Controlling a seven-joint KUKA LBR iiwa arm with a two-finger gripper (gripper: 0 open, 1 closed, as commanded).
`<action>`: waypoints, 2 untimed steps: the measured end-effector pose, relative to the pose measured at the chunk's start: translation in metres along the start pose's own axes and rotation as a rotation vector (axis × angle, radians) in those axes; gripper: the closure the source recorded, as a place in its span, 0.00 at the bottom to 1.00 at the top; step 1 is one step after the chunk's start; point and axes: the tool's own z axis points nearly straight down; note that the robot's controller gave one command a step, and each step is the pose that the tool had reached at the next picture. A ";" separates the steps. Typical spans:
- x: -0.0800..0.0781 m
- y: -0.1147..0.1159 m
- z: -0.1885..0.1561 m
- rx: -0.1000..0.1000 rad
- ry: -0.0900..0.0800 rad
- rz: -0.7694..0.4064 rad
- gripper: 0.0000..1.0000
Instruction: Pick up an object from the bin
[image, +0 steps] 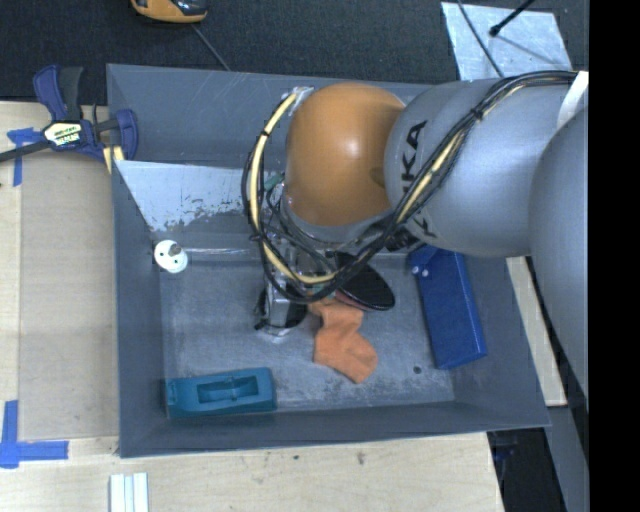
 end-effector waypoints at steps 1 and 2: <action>-0.002 -0.001 -0.005 -0.001 -0.008 0.002 0.00; 0.025 -0.043 -0.008 -0.001 -0.008 -0.070 0.00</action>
Offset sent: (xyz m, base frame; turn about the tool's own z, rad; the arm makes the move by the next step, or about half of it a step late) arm -0.0393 -0.0691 0.0091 -0.1036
